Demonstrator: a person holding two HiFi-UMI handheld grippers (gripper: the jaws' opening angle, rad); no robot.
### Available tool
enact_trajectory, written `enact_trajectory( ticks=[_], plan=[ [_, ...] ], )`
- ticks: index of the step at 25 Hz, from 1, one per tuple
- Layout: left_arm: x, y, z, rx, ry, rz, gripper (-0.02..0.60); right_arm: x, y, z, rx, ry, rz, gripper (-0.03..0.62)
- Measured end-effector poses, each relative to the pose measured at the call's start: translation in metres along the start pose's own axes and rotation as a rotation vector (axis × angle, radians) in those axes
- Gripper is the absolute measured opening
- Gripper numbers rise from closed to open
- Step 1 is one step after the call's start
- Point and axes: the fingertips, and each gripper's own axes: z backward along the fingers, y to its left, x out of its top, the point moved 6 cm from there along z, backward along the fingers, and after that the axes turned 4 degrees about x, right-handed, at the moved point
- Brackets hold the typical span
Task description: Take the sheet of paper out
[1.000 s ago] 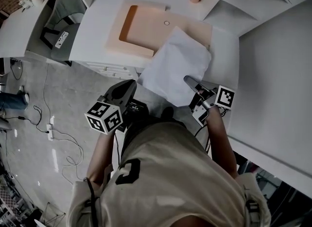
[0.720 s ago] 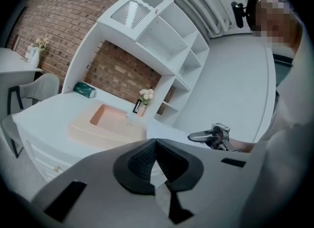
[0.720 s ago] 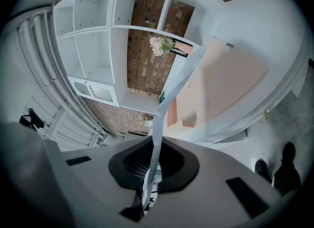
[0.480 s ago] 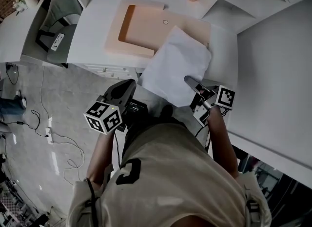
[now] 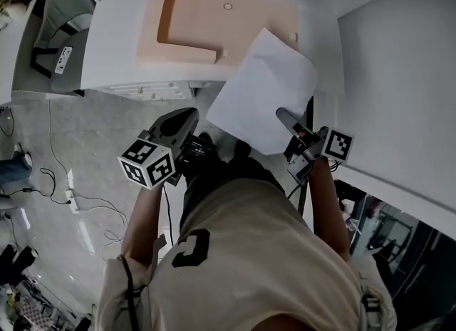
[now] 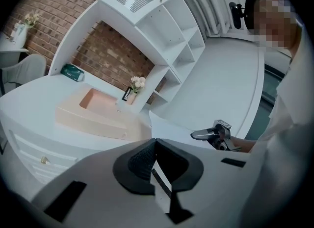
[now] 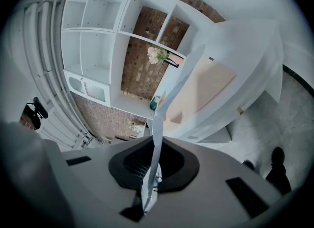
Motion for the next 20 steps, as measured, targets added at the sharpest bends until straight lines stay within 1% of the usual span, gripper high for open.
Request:
enact_trajectory(
  ticks=[2,5,7,10,16,20],
  plan=[
    [0.001,-0.003,0.002,-0.001,-0.009,-0.006,0.017,-0.003,-0.003,0.001,0.002,-0.005,-0.001,0.028],
    [0.001,-0.012,0.010,0.002,-0.019,-0.023,0.017,-0.006,0.001,-0.003,0.031,-0.004,0.017,0.028],
    [0.001,-0.020,0.015,0.007,-0.019,-0.046,0.017,-0.007,0.006,-0.004,0.054,0.010,0.047,0.028],
    [0.001,-0.032,0.019,0.034,-0.022,-0.088,0.017,-0.006,0.013,0.002,0.095,0.026,0.076,0.028],
    [-0.001,-0.072,0.017,0.059,-0.039,-0.148,0.017,-0.005,0.003,0.049,0.149,0.019,0.081,0.028],
    [-0.010,-0.103,0.012,0.072,-0.022,-0.174,0.017,-0.008,-0.009,0.079,0.174,0.013,0.059,0.028]
  ],
)
